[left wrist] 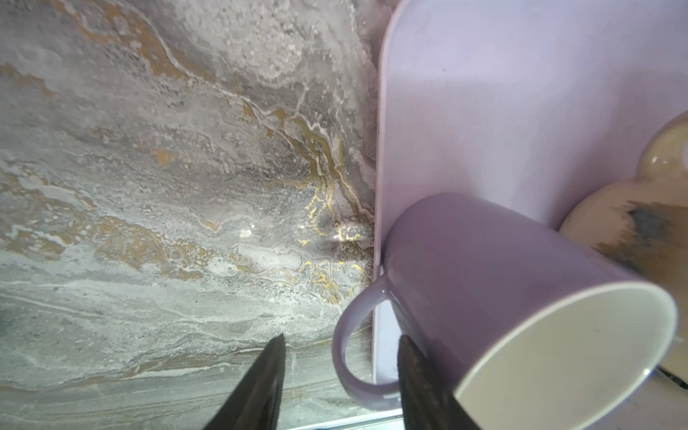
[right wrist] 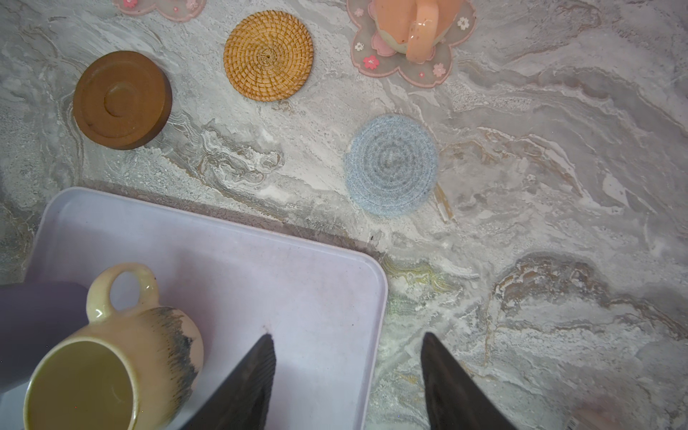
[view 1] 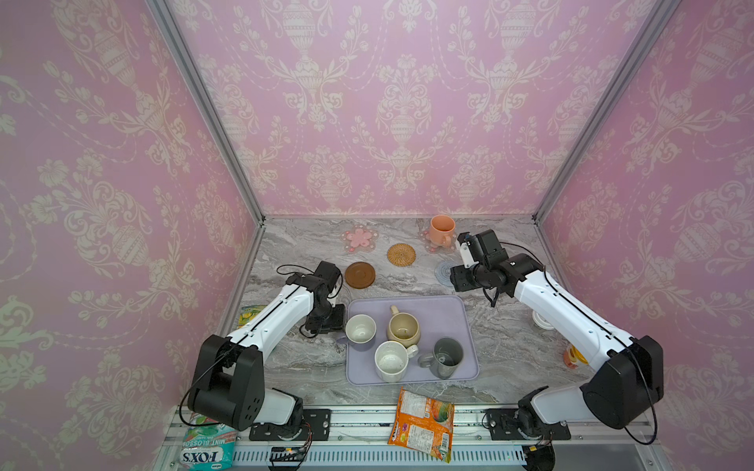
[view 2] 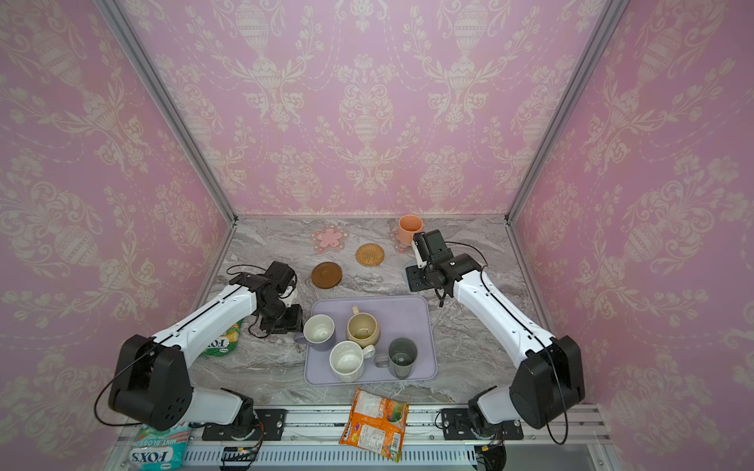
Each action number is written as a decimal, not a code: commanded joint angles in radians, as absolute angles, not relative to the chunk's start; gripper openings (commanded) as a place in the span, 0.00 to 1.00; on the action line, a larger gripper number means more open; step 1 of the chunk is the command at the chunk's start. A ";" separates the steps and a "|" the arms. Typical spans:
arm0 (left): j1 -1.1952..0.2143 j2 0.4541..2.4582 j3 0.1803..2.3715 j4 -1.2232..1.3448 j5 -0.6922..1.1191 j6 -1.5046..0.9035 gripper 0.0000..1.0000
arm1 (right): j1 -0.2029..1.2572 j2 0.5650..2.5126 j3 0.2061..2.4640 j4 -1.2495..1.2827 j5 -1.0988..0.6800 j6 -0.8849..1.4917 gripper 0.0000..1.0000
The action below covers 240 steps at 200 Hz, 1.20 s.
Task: Place cups on coasters
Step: Rotate the cup on the tray, then pick up the cup from the tray.
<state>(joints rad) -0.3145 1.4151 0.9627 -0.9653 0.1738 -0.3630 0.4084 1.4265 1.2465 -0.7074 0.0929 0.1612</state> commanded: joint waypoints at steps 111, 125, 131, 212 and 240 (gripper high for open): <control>-0.682 1.202 0.862 -1.128 0.034 -0.670 0.54 | 0.413 1.418 1.220 -0.655 0.031 0.137 0.65; -0.695 1.176 0.851 -1.139 0.026 -0.688 0.53 | 0.413 1.416 1.212 -0.648 0.026 0.140 0.65; -0.701 1.159 0.845 -1.129 0.036 -0.695 0.53 | 0.414 1.414 1.210 -0.647 0.022 0.140 0.65; -0.828 1.145 0.780 -0.890 0.107 -0.723 0.52 | 0.413 1.393 1.186 -0.644 0.026 0.143 0.65; -0.844 1.214 0.797 -0.859 0.054 -0.686 0.52 | 0.413 1.386 1.184 -0.648 0.029 0.144 0.65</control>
